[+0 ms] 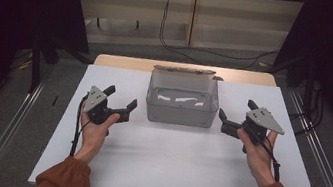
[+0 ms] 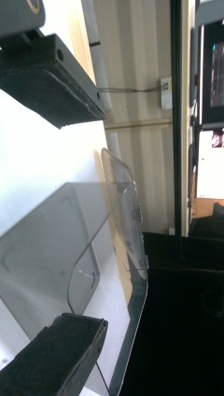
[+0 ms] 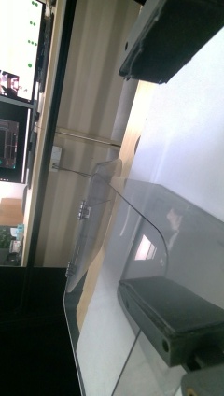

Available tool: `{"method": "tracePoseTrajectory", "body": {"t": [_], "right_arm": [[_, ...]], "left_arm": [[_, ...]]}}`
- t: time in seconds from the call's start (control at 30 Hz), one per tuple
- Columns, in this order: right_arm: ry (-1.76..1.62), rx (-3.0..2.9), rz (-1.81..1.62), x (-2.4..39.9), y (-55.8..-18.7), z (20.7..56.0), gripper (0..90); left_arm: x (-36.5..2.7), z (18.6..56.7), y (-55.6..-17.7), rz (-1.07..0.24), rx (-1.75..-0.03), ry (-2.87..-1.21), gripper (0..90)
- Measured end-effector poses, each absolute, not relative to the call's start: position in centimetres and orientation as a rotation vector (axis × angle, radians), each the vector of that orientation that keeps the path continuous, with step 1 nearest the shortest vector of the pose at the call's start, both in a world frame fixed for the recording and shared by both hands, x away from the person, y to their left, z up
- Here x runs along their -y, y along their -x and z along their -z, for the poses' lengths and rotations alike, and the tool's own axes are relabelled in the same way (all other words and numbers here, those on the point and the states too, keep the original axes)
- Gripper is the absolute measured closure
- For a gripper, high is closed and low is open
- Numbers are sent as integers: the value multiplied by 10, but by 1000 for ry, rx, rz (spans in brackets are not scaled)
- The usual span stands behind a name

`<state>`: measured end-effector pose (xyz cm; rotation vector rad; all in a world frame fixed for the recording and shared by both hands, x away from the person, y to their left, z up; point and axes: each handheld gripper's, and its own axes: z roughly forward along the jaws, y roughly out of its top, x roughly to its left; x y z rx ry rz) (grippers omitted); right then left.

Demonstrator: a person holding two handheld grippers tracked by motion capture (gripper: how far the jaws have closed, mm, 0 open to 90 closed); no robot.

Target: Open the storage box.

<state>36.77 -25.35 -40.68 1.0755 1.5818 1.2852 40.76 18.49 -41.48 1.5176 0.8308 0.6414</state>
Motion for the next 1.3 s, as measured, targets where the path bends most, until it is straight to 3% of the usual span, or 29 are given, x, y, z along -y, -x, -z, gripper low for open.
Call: {"method": "tracePoseTrajectory", "body": {"t": [1.3], "right_arm": [[-1164,-1492,-1232,301,-279,431,0]], "left_arm": [[-213,430,-319,-731,-944,-1522,36]]}}
